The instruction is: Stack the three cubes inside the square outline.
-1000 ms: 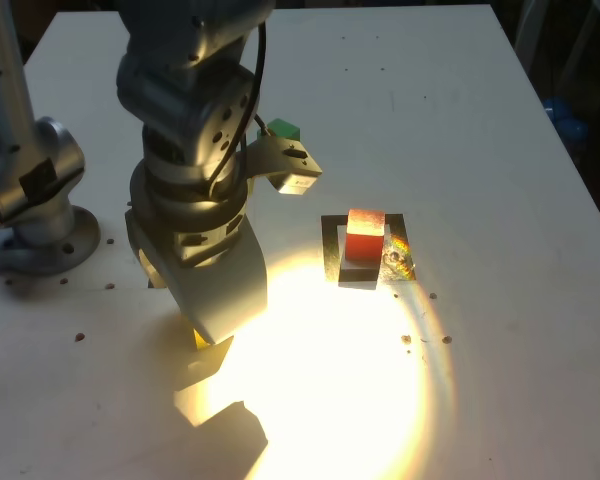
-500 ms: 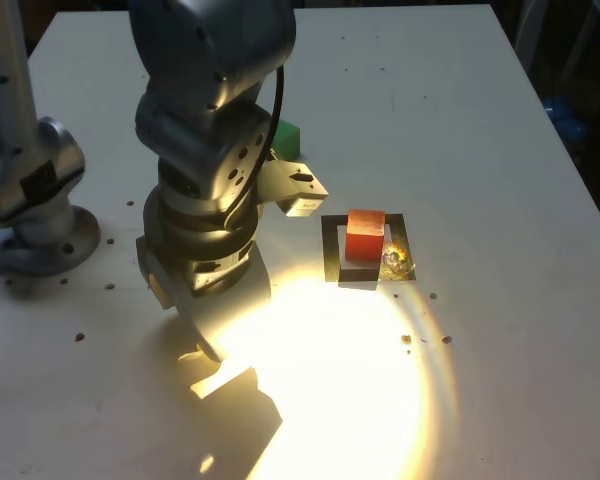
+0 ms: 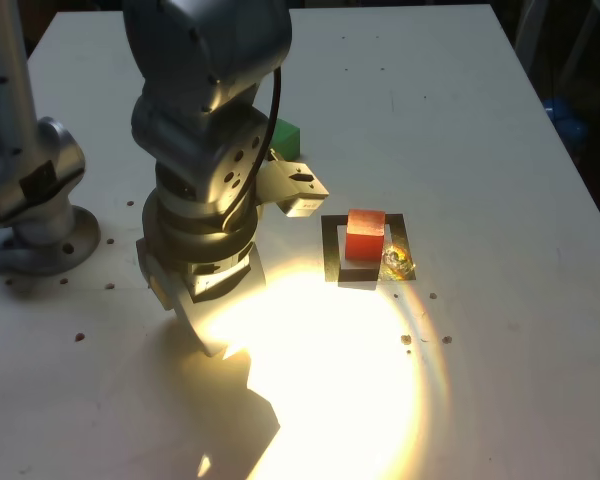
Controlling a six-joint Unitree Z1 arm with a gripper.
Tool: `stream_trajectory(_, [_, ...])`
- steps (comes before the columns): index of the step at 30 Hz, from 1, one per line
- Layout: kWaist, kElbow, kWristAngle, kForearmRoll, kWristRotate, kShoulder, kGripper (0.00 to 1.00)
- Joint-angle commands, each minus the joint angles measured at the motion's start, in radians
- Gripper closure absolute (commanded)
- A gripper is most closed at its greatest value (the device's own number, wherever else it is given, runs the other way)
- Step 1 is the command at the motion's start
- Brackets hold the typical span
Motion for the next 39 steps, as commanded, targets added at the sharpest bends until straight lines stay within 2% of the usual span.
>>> stream_trajectory(1, [-0.001, 0.001, 0.001, 0.001, -0.002, -0.002, 0.73])
stream_trajectory(8, [-0.001, -0.014, 0.008, 0.021, -0.003, -0.005, 0.73])
stream_trajectory(15, [0.021, -0.128, 0.042, 0.141, -0.002, -0.020, 0.73])
stream_trajectory(26, [0.248, -0.435, 0.076, 0.329, 0.028, -0.008, 0.72])
stream_trajectory(32, [0.397, -0.549, 0.056, 0.400, 0.030, 0.029, 0.71])
stream_trajectory(39, [0.530, -0.610, 0.011, 0.407, 0.025, 0.086, 0.71])
